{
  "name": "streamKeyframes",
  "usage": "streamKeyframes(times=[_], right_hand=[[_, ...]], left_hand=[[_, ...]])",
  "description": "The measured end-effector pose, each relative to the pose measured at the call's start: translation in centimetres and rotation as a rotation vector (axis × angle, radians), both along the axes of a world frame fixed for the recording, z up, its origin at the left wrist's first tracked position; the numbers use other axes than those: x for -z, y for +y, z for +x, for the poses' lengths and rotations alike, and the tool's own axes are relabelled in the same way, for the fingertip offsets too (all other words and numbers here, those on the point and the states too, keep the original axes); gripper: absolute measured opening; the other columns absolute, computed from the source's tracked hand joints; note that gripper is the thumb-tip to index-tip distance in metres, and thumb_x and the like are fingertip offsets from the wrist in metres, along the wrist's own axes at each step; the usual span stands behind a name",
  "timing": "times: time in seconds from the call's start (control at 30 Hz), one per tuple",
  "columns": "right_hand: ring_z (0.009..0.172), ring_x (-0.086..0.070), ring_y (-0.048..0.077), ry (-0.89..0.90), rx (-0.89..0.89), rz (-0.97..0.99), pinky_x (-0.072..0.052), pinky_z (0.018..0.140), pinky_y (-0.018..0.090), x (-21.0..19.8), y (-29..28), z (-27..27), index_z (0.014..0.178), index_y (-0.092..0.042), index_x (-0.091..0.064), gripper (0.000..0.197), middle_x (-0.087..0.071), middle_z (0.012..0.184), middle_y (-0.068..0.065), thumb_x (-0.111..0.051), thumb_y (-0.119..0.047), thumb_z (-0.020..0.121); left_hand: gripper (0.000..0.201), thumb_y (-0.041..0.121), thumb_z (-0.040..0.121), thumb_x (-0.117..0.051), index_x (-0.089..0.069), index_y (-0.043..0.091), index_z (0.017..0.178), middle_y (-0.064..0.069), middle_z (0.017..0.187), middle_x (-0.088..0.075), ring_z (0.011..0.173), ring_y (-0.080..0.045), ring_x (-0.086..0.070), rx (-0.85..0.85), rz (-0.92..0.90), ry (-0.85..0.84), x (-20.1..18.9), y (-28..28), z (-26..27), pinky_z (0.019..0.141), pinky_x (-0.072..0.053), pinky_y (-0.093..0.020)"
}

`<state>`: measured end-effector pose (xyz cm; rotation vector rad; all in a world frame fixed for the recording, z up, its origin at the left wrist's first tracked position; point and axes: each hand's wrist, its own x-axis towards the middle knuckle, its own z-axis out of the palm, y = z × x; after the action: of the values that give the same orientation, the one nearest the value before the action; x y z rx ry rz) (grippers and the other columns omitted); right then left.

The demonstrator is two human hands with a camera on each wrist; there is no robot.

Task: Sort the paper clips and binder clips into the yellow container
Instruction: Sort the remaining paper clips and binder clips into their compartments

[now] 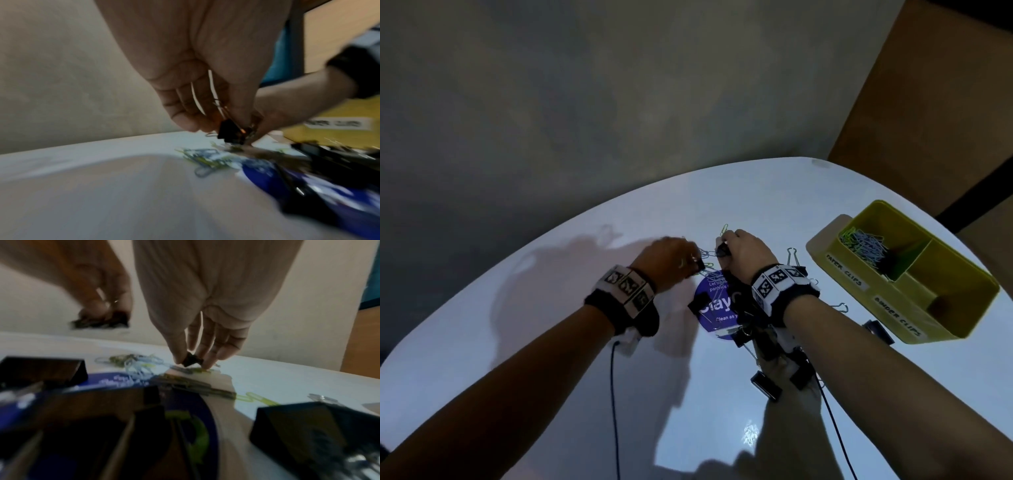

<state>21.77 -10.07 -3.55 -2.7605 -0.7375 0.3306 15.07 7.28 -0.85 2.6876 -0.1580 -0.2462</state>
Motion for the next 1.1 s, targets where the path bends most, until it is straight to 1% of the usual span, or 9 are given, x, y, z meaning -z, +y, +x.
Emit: streamKeyframes(times=[0.13,0.27,0.37,0.47,0.57,0.67,0.87,0.97,1.1], right_hand=[[0.098,-0.060,0.037,-0.069,-0.013,0.157,-0.047,0.078,0.039,-1.7,-1.4,-2.4,0.132,-0.013,-0.048,0.039,-0.056,0.116,0.017,-0.052,-0.023,0.094],[0.101,-0.059,0.032,0.026,-0.181,-0.017,-0.046,0.082,0.036,-1.8,-3.2,-6.9,0.128,-0.021,-0.051,0.040,-0.056,0.117,0.007,-0.054,-0.022,0.088],[0.099,-0.059,0.034,0.012,-0.208,-0.057,-0.047,0.081,0.040,-1.2,-4.0,-8.7,0.123,-0.019,-0.054,0.037,-0.058,0.112,0.009,-0.053,-0.021,0.086],[0.103,-0.056,0.034,-0.007,-0.210,-0.083,-0.045,0.084,0.040,-1.0,-4.9,-9.8,0.123,-0.016,-0.055,0.037,-0.057,0.113,0.011,-0.052,-0.021,0.087],[0.107,-0.055,0.031,0.004,-0.236,-0.101,-0.043,0.085,0.038,-0.8,-5.9,-10.7,0.126,-0.018,-0.052,0.037,-0.055,0.117,0.009,-0.051,-0.024,0.090],[0.106,-0.056,0.030,0.022,-0.251,-0.095,-0.045,0.084,0.039,-0.7,-6.5,-11.1,0.124,-0.019,-0.056,0.034,-0.057,0.115,0.008,-0.052,-0.026,0.091],[0.110,-0.054,0.026,0.033,-0.223,-0.071,-0.042,0.090,0.037,-2.1,-6.3,-10.0,0.121,-0.021,-0.059,0.036,-0.059,0.113,0.004,-0.056,-0.037,0.088],[0.109,-0.056,0.028,0.009,-0.121,-0.007,-0.046,0.090,0.037,-2.8,-5.1,-8.1,0.128,-0.018,-0.053,0.045,-0.057,0.117,0.008,-0.056,-0.041,0.090],[0.118,-0.047,0.033,0.105,0.012,-0.081,-0.046,0.092,0.042,-2.1,-2.0,-5.5,0.138,-0.013,-0.034,0.070,-0.045,0.129,0.017,-0.064,-0.047,0.084]], left_hand=[[0.017,0.021,0.090,-0.056,-0.066,0.016,0.103,-0.005,0.104,-0.064,0.097,-0.022,-0.059,0.208,-0.016,0.079,1.3,-1.2,-3.7,0.086,-0.049,-0.037],[0.021,0.019,0.091,-0.050,-0.064,0.011,0.105,-0.012,0.108,-0.060,0.098,-0.031,-0.057,0.291,0.074,-0.028,2.9,-2.5,-6.1,0.081,-0.050,-0.042],[0.023,0.021,0.086,-0.045,-0.064,0.011,0.094,-0.011,0.095,-0.061,0.081,-0.030,-0.059,0.397,0.130,-0.178,4.3,-3.1,-7.9,0.067,-0.055,-0.038],[0.018,0.017,0.087,-0.055,-0.060,0.016,0.104,-0.011,0.106,-0.055,0.087,-0.030,-0.058,0.432,0.093,-0.176,4.7,-4.5,-9.3,0.074,-0.054,-0.040],[0.030,0.021,0.087,-0.056,-0.050,0.024,0.116,-0.007,0.107,-0.054,0.088,-0.026,-0.058,0.411,0.055,-0.163,5.0,-5.4,-10.2,0.071,-0.054,-0.037],[0.032,0.026,0.083,-0.060,-0.049,0.020,0.113,-0.006,0.103,-0.054,0.084,-0.024,-0.057,0.413,0.074,-0.181,5.2,-5.4,-10.5,0.064,-0.054,-0.037],[0.048,0.059,0.083,-0.046,-0.053,0.026,0.117,-0.003,0.114,-0.058,0.094,-0.022,-0.062,0.325,0.074,-0.206,2.5,-3.7,-8.1,0.069,-0.056,-0.034],[0.052,0.054,0.086,-0.046,-0.048,0.025,0.129,-0.004,0.128,-0.053,0.112,-0.024,-0.056,0.197,0.169,-0.197,0.6,-2.0,-4.0,0.080,-0.055,-0.040],[0.077,0.038,0.081,-0.065,-0.020,0.034,0.144,-0.007,0.148,-0.026,0.127,-0.031,-0.038,0.095,0.362,0.086,-0.2,-1.0,1.5,0.096,-0.045,-0.046]])
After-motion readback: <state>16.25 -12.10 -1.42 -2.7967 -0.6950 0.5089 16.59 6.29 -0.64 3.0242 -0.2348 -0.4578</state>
